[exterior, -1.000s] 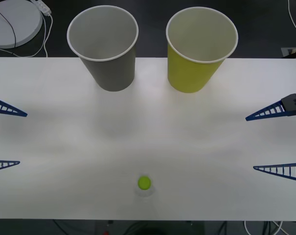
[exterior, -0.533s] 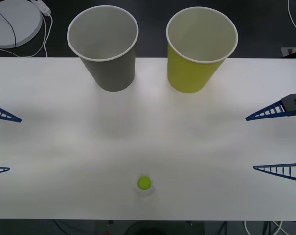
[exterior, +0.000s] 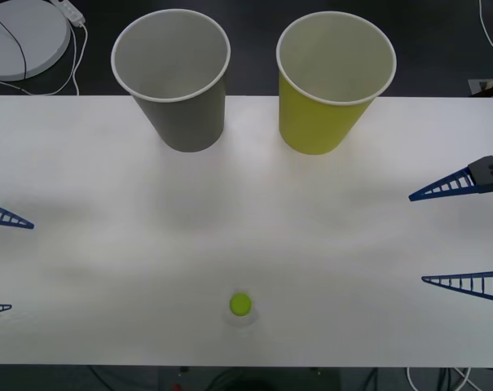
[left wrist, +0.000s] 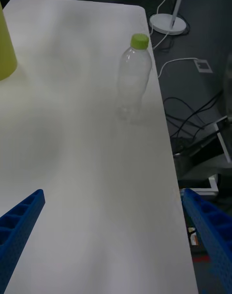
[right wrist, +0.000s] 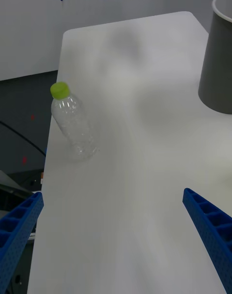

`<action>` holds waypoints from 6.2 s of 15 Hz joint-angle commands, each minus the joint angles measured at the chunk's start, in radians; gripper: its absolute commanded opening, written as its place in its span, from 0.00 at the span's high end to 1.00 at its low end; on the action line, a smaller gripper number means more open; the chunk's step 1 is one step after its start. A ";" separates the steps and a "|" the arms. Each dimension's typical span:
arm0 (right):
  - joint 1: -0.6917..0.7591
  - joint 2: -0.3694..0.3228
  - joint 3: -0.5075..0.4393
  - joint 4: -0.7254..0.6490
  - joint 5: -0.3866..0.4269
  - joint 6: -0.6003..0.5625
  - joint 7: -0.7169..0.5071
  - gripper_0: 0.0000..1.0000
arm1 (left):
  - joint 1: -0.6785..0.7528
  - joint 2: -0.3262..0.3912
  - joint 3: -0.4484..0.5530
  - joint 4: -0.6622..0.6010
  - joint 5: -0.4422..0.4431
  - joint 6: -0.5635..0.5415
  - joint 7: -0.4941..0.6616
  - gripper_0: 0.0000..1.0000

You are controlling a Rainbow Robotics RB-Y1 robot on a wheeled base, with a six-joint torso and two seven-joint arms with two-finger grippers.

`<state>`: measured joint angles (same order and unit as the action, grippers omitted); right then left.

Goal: Put the can into the green bin and the plastic bottle into the gray bin

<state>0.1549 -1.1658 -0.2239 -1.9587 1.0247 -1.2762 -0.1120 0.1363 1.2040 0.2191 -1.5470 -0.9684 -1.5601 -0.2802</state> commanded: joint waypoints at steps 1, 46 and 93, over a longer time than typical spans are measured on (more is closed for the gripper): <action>0.000 0.000 0.000 0.000 0.000 0.000 0.000 0.00 | 0.000 -0.049 -0.035 0.019 -0.001 -0.011 -0.017 0.00; 0.000 0.000 0.000 0.000 0.000 0.000 0.000 0.00 | -0.014 -0.716 -0.337 -0.145 -0.443 0.265 -0.013 0.00; 0.000 0.000 0.000 0.000 0.000 0.000 0.000 0.00 | -0.020 -0.776 -0.485 -0.208 -0.437 0.465 -0.037 1.00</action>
<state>0.1549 -1.1658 -0.2240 -1.9589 1.0247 -1.2763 -0.1120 0.1132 0.4208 -0.2656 -1.7435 -1.4115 -1.1017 -0.3215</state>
